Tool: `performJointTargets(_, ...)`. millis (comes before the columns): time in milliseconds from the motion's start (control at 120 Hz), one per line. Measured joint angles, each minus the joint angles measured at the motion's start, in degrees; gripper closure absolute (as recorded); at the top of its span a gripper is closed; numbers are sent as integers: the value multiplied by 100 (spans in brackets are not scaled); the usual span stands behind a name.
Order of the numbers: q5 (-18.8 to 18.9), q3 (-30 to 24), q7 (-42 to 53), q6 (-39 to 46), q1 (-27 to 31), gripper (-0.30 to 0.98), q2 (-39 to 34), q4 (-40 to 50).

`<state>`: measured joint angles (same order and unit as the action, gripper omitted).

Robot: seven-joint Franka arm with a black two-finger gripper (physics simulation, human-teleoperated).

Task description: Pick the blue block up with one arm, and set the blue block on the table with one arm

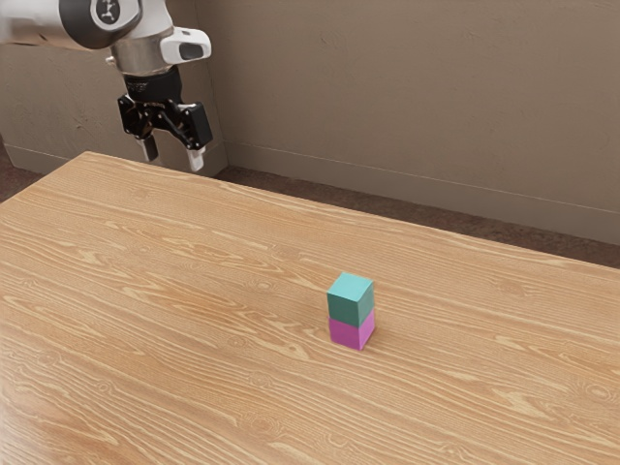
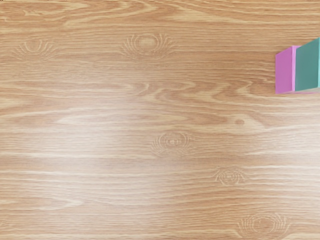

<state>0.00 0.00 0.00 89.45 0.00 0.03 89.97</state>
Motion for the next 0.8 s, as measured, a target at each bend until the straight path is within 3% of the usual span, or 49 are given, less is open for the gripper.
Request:
performJointTargets(33, -154, 391, 33, -202, -262, 1, 810, -1713)
performJointTargets(58, -247, 560, 56, -334, 10, 2, 1163, -2461)
performJointTargets(100, -364, 731, 94, -520, 656, 2, 1478, -3143)
performJointTargets(150, -462, 820, 134, -698, 974, 2, 1644, -3498)
performJointTargets(542, -643, 877, 363, -1248, 1066, 2, 1756, -3730)
performJointTargets(675, -693, 1326, 413, -1292, 695, 2, 1766, -3723)
performJointTargets(800, -746, 1423, 450, -1312, 645, 2, 1767, -3721)
